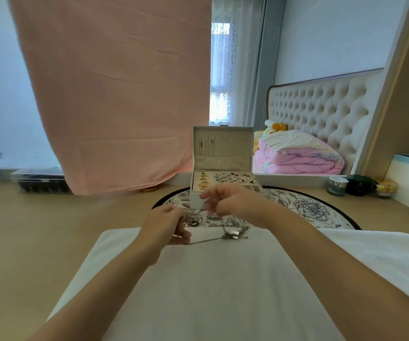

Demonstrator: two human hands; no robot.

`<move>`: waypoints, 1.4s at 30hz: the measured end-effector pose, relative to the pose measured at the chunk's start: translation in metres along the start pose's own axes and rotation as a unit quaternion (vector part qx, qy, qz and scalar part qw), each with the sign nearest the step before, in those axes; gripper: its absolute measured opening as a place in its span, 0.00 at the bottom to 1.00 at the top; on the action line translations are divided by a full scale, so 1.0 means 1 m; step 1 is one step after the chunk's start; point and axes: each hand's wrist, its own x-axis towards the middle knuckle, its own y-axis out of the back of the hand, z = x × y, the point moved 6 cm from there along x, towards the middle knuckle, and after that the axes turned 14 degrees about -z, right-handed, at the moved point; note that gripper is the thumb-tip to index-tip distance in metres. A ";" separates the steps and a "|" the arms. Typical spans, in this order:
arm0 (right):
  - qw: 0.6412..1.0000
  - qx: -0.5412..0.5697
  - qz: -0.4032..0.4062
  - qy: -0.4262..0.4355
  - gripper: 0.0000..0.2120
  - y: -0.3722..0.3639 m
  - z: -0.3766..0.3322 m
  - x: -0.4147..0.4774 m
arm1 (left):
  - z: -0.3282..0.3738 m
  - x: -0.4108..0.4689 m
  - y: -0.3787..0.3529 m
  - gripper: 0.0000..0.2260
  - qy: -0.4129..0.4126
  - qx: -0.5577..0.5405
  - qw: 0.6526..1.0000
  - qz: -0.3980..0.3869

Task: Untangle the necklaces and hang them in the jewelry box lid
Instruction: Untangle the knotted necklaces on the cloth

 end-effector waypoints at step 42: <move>0.960 0.178 0.214 -0.002 0.14 0.010 0.049 -0.045 | 0.026 0.016 -0.060 0.03 -0.235 0.415 0.873 -0.098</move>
